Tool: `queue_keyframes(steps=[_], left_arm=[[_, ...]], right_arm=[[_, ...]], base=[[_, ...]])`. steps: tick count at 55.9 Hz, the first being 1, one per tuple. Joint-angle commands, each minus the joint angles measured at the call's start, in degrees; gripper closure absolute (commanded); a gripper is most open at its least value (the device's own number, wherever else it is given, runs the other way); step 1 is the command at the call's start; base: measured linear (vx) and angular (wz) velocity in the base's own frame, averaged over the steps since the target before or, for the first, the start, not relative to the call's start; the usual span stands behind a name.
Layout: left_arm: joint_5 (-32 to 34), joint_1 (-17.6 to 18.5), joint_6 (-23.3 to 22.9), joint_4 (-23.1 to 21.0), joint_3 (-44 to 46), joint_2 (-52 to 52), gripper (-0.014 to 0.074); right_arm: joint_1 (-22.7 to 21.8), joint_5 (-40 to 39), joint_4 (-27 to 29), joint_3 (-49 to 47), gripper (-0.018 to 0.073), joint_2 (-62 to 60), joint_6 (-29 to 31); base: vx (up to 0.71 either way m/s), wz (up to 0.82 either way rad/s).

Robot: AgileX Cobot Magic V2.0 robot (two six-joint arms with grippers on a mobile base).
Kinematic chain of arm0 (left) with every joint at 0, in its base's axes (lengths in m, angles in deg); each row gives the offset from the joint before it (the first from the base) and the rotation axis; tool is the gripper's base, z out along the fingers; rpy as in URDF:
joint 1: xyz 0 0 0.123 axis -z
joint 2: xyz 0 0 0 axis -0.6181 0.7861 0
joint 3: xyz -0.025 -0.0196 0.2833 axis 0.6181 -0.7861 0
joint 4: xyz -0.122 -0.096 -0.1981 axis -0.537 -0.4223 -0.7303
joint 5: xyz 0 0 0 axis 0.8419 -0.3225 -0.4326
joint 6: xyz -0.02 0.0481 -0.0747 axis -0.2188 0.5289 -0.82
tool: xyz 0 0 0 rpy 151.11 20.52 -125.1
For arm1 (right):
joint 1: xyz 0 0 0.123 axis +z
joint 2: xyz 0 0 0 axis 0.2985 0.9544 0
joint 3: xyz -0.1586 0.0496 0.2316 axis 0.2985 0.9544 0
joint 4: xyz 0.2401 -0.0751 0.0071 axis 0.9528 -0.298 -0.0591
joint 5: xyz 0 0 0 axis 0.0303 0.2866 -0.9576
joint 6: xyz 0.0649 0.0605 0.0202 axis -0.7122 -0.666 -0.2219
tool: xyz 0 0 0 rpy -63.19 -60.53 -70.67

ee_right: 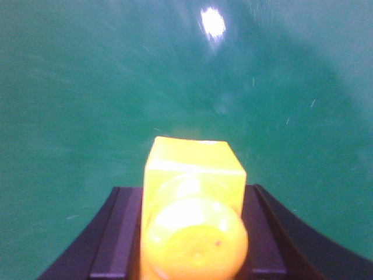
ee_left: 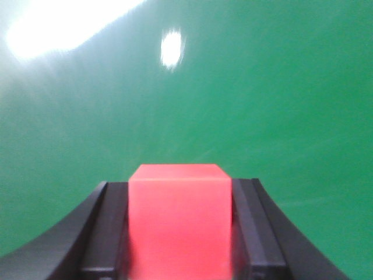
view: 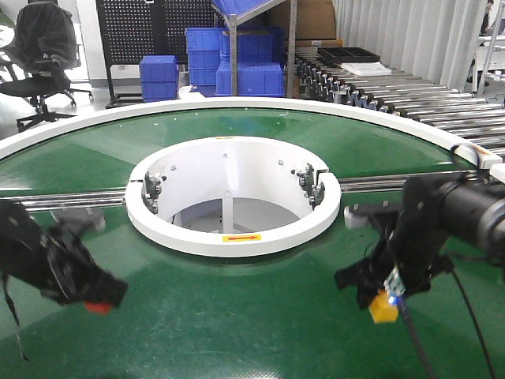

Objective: Pick red and yellow blocks into blue bin
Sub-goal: 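Lift both held blocks up off the table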

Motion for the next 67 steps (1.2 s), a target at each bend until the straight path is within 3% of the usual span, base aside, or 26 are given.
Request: queue_keyframes(steps=[1,15,23,30,31,32,47,67], left_arm=[[3.69,-0.01,-0.36,-2.87,-0.49,-8.28,0.0597],[12.09,-0.01,0.02,-2.76,-12.07,-24.19,0.0597],[16.49,-0.01,0.02,-2.76,-19.10,-33.95,0.0597],[18.55,-0.01,0.02,-2.76,-24.25,-41.91,0.0597],[21.12,-0.01,0.02,-3.64,-33.14,-55.97,0.0597],[21.55,-0.01,0.02,-3.98,-34.00,-56.82,0.0597],[24.80,-0.01,0.01,-4.26,-44.65,-68.93,0.0597],[28.02,-0.01,-0.47,-4.31,-47.77,-72.93,0.0597]], right_arm=[[-0.05,-2.86,2.05,-1.74,0.0569,-7.24,2.44],[-0.05,-6.53,8.48,-1.61,0.0569,-18.08,7.64],[-0.05,-13.63,10.85,5.04,0.0569,-26.91,10.02],[-0.05,-22.79,11.16,17.26,0.0569,-37.13,11.90],[-0.05,-40.16,11.16,42.84,0.0569,-59.56,14.72],[-0.05,-41.23,11.16,44.75,0.0569,-61.60,14.72],[-0.05,-44.53,11.16,59.15,0.0569,-80.21,14.44],[-0.05,-47.12,11.36,60.26,0.0569,-82.27,14.44]], base=[[0.00,0.00],[0.00,0.00],[0.00,0.00],[0.00,0.00],[0.00,0.00],[0.00,0.00],[0.00,0.00],[0.00,0.00]])
